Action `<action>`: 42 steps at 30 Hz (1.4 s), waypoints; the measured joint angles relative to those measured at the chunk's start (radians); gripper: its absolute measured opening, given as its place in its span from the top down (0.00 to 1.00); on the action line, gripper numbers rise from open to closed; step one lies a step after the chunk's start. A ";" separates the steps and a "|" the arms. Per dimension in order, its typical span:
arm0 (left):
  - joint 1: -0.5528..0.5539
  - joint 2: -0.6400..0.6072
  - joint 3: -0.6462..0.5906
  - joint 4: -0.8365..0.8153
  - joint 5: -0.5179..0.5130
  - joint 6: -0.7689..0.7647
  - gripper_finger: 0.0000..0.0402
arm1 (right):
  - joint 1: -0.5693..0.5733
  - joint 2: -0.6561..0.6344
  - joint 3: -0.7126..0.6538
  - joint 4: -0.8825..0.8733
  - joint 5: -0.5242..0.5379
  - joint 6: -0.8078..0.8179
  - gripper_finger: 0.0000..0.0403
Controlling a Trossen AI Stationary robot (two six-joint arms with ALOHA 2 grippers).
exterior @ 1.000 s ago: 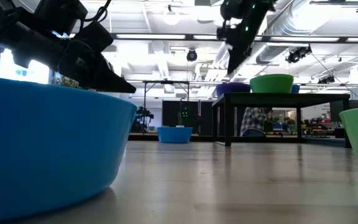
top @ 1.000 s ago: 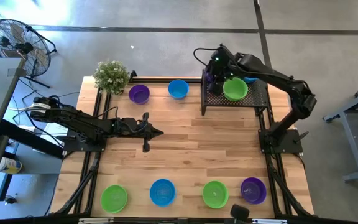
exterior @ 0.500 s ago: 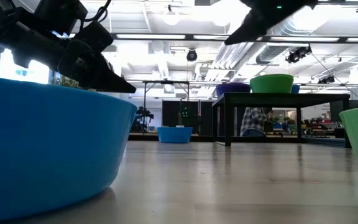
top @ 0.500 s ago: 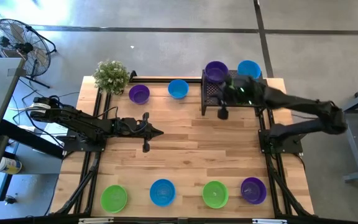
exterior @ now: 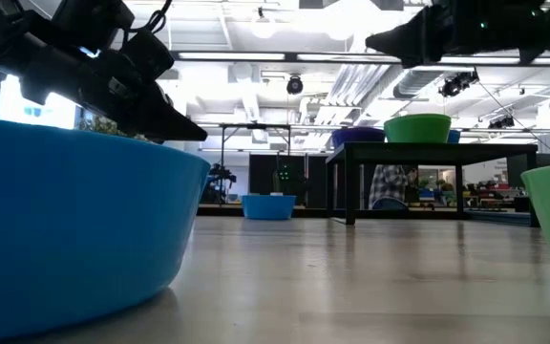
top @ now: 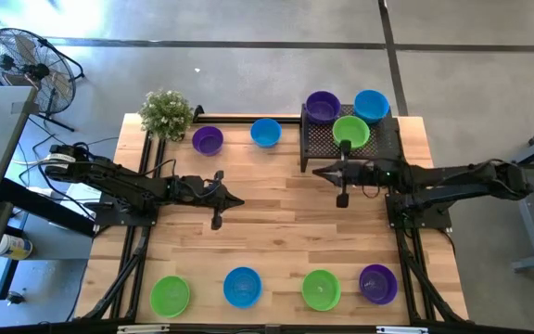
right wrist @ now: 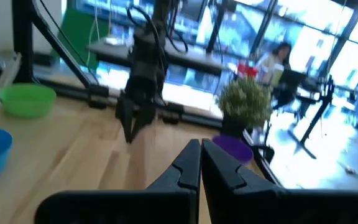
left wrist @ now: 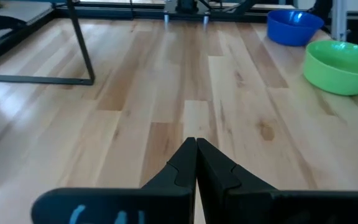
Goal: Pick & Place Mini bowls
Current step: Stack the blue bowl on the other blue bowls on the shelf
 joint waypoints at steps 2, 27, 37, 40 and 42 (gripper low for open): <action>0.000 0.000 0.000 0.000 0.005 -0.012 1.00 | 0.008 0.000 -0.038 0.085 -0.001 -0.004 0.99; -0.212 0.009 0.271 -0.531 -0.111 -0.058 1.00 | 0.011 0.000 -0.052 0.093 -0.001 0.011 1.00; -0.291 0.009 0.330 -0.613 -0.142 -0.117 0.80 | 0.011 0.001 -0.051 0.058 -0.001 0.038 1.00; -0.307 0.009 0.339 -0.630 -0.154 -0.119 0.74 | 0.011 0.001 -0.051 0.058 -0.001 0.041 0.99; -0.325 0.009 0.341 -0.629 -0.182 -0.119 0.71 | 0.011 0.001 -0.051 0.058 -0.001 0.042 0.99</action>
